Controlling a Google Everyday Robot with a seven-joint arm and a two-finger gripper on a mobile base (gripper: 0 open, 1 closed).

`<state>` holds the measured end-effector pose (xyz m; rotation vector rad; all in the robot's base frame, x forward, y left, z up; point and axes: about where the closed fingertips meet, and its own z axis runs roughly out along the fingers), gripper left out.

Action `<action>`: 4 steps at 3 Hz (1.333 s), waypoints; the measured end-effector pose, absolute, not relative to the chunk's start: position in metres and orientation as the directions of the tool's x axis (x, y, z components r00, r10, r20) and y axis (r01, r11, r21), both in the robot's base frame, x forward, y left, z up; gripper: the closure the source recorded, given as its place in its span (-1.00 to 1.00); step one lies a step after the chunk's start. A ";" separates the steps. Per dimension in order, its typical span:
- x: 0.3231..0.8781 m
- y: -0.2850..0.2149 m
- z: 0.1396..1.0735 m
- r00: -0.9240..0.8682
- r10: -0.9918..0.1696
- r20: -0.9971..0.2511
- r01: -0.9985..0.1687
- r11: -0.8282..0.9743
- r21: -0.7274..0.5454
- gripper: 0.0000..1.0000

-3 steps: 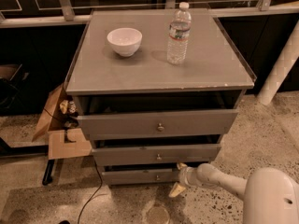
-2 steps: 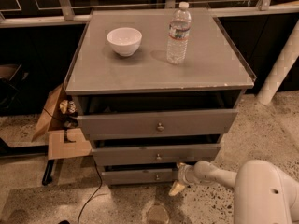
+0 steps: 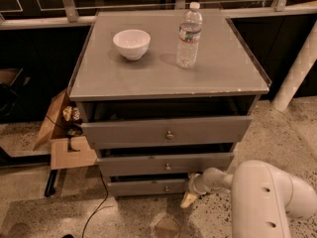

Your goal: Open bottom drawer

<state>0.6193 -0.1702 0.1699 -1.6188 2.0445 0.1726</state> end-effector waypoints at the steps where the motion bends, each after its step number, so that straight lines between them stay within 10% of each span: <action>1: 0.620 -0.175 0.159 -0.180 -0.877 -0.446 -0.941 0.286 -0.182 -1.00; 4: 0.612 -0.178 0.150 -0.216 -0.880 -0.422 -0.950 0.290 -0.119 -1.00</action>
Offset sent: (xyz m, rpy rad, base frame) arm 0.0007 -0.0149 -0.0270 -0.0453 0.1130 -0.0368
